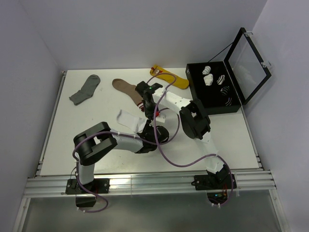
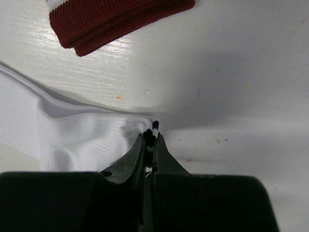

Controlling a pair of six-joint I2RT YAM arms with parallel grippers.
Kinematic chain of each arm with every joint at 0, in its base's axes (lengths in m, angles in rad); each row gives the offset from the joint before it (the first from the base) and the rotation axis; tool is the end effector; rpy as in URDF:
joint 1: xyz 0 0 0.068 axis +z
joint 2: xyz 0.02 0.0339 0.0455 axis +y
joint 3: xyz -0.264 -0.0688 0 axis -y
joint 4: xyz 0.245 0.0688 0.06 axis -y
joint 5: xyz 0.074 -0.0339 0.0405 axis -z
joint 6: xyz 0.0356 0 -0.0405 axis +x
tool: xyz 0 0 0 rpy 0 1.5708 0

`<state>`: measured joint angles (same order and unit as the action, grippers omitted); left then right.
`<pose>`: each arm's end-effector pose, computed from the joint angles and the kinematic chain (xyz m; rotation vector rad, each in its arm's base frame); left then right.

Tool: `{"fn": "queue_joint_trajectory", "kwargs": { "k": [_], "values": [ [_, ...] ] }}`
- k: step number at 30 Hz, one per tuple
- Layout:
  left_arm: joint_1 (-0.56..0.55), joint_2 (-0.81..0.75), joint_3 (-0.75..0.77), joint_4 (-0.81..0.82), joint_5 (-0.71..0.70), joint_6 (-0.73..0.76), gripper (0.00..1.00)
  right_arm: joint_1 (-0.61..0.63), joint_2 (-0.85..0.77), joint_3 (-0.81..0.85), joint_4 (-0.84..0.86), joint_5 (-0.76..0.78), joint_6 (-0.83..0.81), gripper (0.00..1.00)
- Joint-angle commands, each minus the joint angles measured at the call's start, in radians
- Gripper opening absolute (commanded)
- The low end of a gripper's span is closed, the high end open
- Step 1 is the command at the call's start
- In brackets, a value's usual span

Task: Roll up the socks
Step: Roll the sock at the center of the board.

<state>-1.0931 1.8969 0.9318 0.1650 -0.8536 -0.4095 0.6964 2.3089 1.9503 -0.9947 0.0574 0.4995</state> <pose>0.1899 -0.3085 0.1265 0.3275 2.0376 0.1126 0.3632 0.3010 0.1720 -0.2786 2.9144 0.1105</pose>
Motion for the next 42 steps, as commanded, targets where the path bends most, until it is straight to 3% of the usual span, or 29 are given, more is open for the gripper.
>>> {"fn": "queue_joint_trajectory", "kwargs": {
  "k": [1,7,16,23,35,42],
  "values": [
    [0.004,0.037,0.012,-0.071,-0.016,-0.011,0.43,0.003,0.047,0.001,-0.007,-0.037,-0.004,0.0],
    [-0.019,-0.013,-0.008,-0.064,-0.065,-0.002,0.45,0.003,0.043,-0.008,-0.004,-0.041,-0.006,0.0],
    [-0.062,-0.116,-0.045,0.07,-0.05,0.155,0.46,0.002,0.034,-0.013,0.002,-0.048,-0.01,0.0],
    [-0.062,-0.082,-0.027,0.114,-0.05,0.245,0.46,0.0,0.029,-0.022,0.007,-0.053,-0.01,0.0],
    [-0.033,0.007,0.004,0.14,-0.056,0.278,0.46,0.0,0.024,-0.025,0.008,-0.053,-0.013,0.0],
    [-0.037,-0.044,-0.008,0.174,-0.053,0.297,0.45,0.0,0.023,-0.028,0.013,-0.053,-0.015,0.0]
  ]
}}
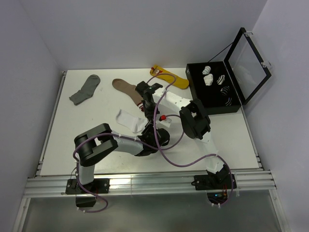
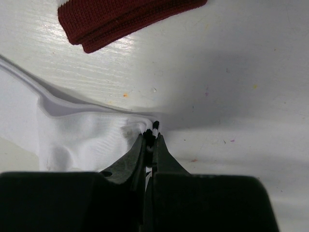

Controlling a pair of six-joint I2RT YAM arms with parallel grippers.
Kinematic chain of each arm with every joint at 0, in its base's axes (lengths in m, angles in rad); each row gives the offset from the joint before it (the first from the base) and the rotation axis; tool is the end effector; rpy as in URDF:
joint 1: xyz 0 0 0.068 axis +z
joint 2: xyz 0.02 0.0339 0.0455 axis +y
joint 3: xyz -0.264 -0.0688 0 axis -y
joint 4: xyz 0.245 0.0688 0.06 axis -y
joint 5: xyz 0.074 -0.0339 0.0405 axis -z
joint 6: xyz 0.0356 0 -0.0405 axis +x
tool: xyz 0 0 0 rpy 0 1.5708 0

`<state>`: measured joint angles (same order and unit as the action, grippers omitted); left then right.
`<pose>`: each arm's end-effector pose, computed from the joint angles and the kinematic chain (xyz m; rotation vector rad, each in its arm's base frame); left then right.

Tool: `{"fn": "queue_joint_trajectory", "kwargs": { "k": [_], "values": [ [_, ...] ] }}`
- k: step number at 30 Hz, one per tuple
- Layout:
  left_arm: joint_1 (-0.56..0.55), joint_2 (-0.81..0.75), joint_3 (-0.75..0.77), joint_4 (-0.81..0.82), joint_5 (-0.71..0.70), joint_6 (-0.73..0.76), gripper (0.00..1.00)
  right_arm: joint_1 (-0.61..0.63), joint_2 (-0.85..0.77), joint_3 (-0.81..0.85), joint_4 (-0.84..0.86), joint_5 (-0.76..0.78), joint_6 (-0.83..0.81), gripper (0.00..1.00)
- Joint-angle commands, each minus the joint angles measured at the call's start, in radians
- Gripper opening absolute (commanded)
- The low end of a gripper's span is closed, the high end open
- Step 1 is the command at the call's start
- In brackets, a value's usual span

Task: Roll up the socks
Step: Roll the sock at the center of the board.

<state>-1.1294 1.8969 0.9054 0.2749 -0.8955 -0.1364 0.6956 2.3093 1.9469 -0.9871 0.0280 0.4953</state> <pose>0.1796 -0.3150 0.1282 0.5556 1.9227 0.2308 0.3631 0.3018 0.1711 -0.2893 2.9248 0.1491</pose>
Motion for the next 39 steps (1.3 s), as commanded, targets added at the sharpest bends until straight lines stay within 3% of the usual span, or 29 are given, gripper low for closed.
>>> {"fn": "queue_joint_trajectory", "kwargs": {
  "k": [1,32,38,39],
  "values": [
    [-0.003,-0.051,0.013,0.073,-0.01,0.038,0.45,0.001,0.022,-0.025,0.005,-0.023,-0.011,0.0],
    [0.034,0.083,0.063,0.009,-0.033,-0.029,0.44,0.001,0.022,-0.025,-0.001,-0.023,-0.011,0.0],
    [0.034,0.087,0.056,-0.037,-0.023,-0.101,0.38,0.001,0.018,-0.023,0.005,-0.054,-0.012,0.0],
    [0.036,0.088,0.053,-0.052,-0.016,-0.123,0.33,0.001,0.016,-0.026,0.007,-0.059,-0.012,0.0]
  ]
}}
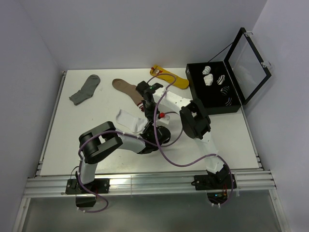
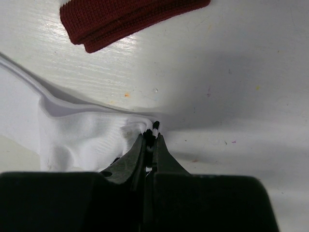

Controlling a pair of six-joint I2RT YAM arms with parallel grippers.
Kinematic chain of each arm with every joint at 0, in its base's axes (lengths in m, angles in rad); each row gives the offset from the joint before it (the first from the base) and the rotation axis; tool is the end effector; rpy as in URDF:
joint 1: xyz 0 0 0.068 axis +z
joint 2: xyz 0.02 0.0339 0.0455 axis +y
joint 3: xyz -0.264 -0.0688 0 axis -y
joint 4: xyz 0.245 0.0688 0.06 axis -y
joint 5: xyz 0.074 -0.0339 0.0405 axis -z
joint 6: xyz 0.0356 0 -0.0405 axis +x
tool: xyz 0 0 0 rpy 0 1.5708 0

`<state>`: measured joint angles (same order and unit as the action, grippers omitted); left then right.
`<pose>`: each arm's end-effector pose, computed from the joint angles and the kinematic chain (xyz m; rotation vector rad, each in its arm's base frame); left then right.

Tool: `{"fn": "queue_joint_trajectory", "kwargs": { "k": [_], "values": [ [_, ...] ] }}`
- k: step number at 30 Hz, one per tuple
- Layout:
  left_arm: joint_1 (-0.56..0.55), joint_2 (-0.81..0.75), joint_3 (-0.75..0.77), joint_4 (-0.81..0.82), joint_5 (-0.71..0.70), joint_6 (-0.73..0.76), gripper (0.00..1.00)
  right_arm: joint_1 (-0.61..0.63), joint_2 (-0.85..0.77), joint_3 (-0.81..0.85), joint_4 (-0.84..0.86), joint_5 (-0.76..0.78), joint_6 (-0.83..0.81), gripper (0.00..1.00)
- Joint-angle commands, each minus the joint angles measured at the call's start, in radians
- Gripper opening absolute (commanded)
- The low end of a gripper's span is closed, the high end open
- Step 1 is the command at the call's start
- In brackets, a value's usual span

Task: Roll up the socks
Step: Roll the sock at the center of the board.

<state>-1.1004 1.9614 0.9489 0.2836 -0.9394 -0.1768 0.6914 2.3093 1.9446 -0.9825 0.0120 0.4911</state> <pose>0.1942 -0.3186 0.1183 0.4686 1.9288 0.2723 0.3641 0.3008 0.1705 -0.2924 2.9300 0.1696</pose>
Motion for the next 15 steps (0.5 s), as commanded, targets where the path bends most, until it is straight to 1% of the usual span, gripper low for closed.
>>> {"fn": "queue_joint_trajectory", "kwargs": {
  "k": [1,2,5,6,7,8,9,10,11,13,14,15],
  "values": [
    [0.007,0.022,0.008,-0.069,0.031,-0.095,0.3,0.005,0.016,-0.026,0.004,-0.047,-0.008,0.0],
    [0.007,0.018,0.007,-0.076,0.036,-0.107,0.27,0.005,0.009,-0.029,0.013,-0.05,-0.008,0.0],
    [0.007,0.007,-0.004,-0.112,0.066,-0.161,0.12,0.005,0.001,-0.042,0.034,-0.082,-0.006,0.0],
    [0.005,0.001,-0.007,-0.122,0.074,-0.173,0.1,0.003,-0.007,-0.045,0.044,-0.108,-0.008,0.0],
    [0.007,-0.002,-0.012,-0.127,0.092,-0.194,0.08,0.003,-0.014,-0.055,0.054,-0.122,-0.008,0.02],
    [0.007,-0.012,-0.019,-0.135,0.1,-0.207,0.03,0.003,-0.019,-0.058,0.074,-0.139,-0.006,0.06],
    [0.007,-0.016,-0.022,-0.142,0.105,-0.22,0.0,0.002,-0.034,-0.065,0.085,-0.15,-0.005,0.08],
    [0.007,-0.024,-0.027,-0.155,0.111,-0.242,0.0,0.002,-0.042,-0.068,0.094,-0.165,-0.002,0.11],
    [0.007,-0.039,-0.03,-0.159,0.123,-0.251,0.0,-0.001,-0.053,-0.073,0.114,-0.17,0.001,0.16],
    [0.005,-0.067,-0.045,-0.172,0.129,-0.28,0.0,-0.004,-0.08,-0.088,0.131,-0.184,0.009,0.22],
    [0.007,-0.078,-0.051,-0.178,0.143,-0.289,0.01,-0.009,-0.091,-0.095,0.152,-0.188,0.012,0.28],
    [0.008,-0.088,-0.058,-0.182,0.151,-0.309,0.0,-0.012,-0.102,-0.111,0.166,-0.193,0.021,0.31]
  ]
}}
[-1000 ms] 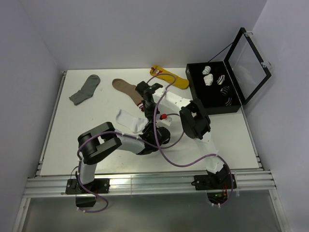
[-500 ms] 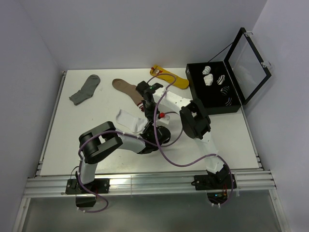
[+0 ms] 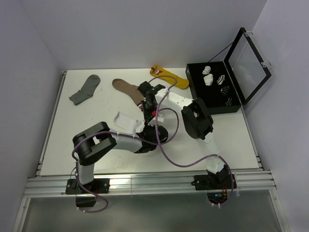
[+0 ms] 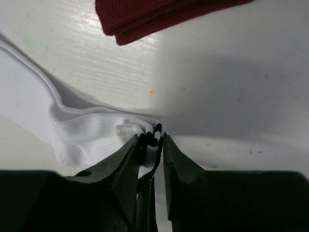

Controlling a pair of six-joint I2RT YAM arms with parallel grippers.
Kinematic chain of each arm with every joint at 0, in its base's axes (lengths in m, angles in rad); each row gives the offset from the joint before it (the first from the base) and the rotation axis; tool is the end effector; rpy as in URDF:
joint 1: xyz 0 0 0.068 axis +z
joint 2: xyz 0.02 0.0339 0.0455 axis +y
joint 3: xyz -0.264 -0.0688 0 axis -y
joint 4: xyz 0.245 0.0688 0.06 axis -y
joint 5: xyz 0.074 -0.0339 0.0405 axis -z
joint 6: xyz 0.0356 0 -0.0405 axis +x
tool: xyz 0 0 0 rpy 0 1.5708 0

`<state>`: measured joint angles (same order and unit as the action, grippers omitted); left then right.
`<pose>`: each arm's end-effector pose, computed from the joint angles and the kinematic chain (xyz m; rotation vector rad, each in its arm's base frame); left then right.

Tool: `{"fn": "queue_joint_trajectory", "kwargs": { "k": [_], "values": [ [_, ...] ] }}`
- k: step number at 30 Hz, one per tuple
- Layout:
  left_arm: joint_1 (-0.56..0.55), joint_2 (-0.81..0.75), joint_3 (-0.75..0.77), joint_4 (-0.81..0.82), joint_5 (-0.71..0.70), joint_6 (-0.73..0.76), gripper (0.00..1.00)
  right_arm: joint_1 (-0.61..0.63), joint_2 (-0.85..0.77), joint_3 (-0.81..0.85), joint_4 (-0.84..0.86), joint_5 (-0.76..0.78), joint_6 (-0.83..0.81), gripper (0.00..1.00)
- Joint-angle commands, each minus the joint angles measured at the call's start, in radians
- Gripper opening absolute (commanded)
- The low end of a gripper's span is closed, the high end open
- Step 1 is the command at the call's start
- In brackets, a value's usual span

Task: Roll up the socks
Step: Roll the sock at the center of the board.

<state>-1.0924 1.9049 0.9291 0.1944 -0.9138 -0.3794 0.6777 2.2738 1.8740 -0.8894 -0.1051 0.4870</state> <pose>0.1915 -0.3080 0.1262 0.3108 1.9954 0.1677 0.3639 0.2977 0.1697 -0.3020 2.9272 0.3587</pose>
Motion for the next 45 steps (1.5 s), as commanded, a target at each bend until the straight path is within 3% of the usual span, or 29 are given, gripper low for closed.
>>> {"fn": "queue_joint_trajectory", "kwargs": {
  "k": [1,5,13,19,28,37,45],
  "values": [
    [0.002,-0.043,-0.045,-0.092,0.136,-0.116,0.0,-0.003,-0.091,-0.05,0.085,-0.08,0.03,0.34],
    [0.02,-0.105,-0.082,-0.095,0.194,-0.17,0.0,-0.021,-0.164,-0.102,0.18,-0.105,0.058,0.51],
    [0.078,-0.208,-0.165,-0.058,0.323,-0.248,0.0,-0.038,-0.299,-0.239,0.395,-0.123,0.131,0.73],
    [0.121,-0.251,-0.22,-0.023,0.401,-0.291,0.0,-0.052,-0.41,-0.364,0.519,-0.038,0.174,0.74],
    [0.333,-0.385,-0.4,0.092,0.653,-0.472,0.0,-0.081,-0.56,-0.69,0.811,-0.092,0.206,0.66],
    [0.445,-0.412,-0.573,0.282,0.857,-0.713,0.0,-0.066,-0.521,-0.865,1.098,-0.254,0.283,0.63],
    [0.485,-0.477,-0.674,0.363,0.854,-0.845,0.0,-0.047,-0.392,-0.872,1.227,-0.378,0.363,0.62]
  ]
}}
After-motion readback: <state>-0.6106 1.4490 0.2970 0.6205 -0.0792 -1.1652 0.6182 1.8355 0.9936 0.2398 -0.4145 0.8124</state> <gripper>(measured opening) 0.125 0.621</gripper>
